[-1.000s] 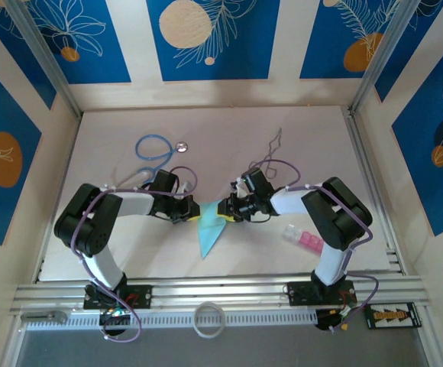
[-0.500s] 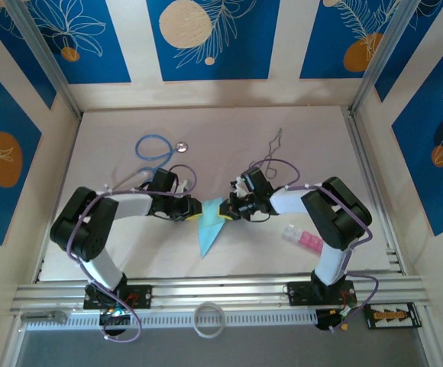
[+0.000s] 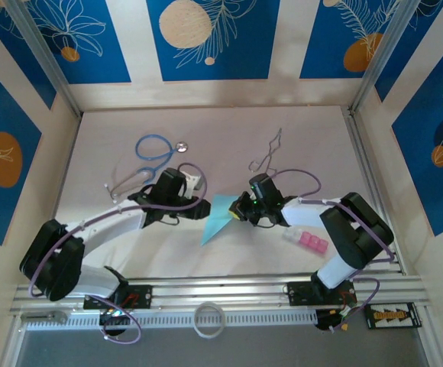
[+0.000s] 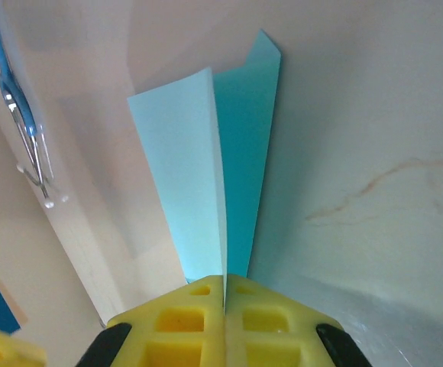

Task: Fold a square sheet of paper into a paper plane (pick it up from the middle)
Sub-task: Fold the wing for the fifth time at the center of the table.

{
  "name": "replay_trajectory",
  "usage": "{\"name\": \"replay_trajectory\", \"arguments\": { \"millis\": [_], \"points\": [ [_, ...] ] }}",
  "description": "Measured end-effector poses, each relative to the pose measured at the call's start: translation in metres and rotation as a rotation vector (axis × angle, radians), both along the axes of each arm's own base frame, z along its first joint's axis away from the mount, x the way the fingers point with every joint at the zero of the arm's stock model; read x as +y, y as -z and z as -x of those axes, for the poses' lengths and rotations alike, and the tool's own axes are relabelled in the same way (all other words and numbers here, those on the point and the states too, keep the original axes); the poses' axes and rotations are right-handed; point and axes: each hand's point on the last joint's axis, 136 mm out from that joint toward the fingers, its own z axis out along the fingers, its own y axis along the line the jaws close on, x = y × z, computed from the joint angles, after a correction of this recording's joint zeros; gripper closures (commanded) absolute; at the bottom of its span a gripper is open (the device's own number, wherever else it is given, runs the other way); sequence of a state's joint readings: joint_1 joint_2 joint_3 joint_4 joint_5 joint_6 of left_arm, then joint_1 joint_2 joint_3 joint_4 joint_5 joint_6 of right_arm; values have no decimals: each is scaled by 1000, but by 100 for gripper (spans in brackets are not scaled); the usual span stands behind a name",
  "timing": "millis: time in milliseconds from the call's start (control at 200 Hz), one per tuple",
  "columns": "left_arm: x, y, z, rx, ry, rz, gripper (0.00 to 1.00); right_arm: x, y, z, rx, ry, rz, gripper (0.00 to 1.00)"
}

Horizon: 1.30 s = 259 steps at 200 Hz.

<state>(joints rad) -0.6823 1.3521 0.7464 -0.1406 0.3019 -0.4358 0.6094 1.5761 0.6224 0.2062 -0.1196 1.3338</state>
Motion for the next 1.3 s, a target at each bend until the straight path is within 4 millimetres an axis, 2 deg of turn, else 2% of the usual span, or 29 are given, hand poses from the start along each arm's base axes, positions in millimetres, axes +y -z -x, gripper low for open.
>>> {"name": "replay_trajectory", "arguments": {
  "millis": [180, 425, 775, 1295],
  "points": [
    [-12, 14, 28, -86, 114, -117, 60, 0, -4, -3, 14, 52, -21, 100],
    [-21, 50, 46, -145, 226, -330, 58, 1, -10, -5, 13, 72, -35, 100],
    [-27, 67, 45, -221, 265, -488, 61, 1, -17, -6, -1, 76, -46, 100],
    [-19, 72, 34, -271, 225, -589, 73, 1, -17, -5, 0, 83, -53, 100]
  ]
}}
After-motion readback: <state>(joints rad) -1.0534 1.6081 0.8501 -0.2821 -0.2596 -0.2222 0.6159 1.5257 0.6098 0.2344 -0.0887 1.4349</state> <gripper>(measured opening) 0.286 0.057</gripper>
